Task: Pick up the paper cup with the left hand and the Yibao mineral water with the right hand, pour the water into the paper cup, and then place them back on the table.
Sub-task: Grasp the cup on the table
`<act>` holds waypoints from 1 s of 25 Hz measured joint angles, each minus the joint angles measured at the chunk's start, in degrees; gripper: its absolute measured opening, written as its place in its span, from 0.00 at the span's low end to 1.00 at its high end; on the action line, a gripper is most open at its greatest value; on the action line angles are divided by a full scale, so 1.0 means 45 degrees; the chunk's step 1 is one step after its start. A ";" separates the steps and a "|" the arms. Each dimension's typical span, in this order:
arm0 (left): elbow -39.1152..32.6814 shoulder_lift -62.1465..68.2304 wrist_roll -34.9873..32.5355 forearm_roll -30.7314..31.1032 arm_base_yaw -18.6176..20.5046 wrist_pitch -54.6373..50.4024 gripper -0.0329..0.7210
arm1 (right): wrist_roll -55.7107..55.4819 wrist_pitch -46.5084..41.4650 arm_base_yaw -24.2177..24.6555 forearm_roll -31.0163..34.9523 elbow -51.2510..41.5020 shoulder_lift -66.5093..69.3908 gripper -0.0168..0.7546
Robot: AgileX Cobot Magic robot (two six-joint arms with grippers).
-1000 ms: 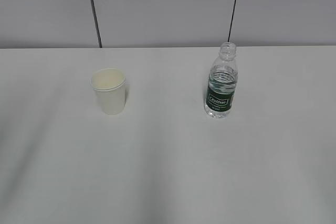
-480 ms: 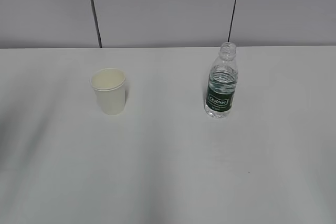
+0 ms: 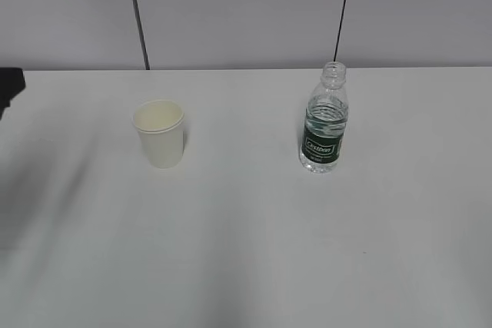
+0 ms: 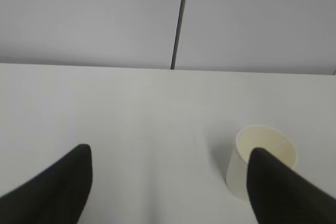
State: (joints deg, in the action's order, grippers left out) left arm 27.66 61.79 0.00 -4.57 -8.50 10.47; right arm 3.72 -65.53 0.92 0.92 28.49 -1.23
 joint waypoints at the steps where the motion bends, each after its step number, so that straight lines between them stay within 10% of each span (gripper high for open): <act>1: -0.0119 0.0269 0.0000 0.0000 -0.0176 0.0341 0.77 | 0.0000 0.0000 0.0000 0.0000 0.0000 0.0000 0.78; 12: -0.0583 0.3160 0.0000 0.0000 -0.2652 0.3439 0.75 | 0.0012 0.0000 0.0009 -0.0096 0.0000 0.0000 0.78; 25: -0.0583 0.4146 0.0000 0.0004 -0.2914 0.4488 0.71 | 0.0032 0.0229 0.0009 -0.0274 0.0073 0.0000 0.78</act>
State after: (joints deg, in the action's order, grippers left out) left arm 25.03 80.45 0.00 -4.55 -21.61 30.67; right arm 3.87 -64.50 0.96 -0.31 28.82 -1.23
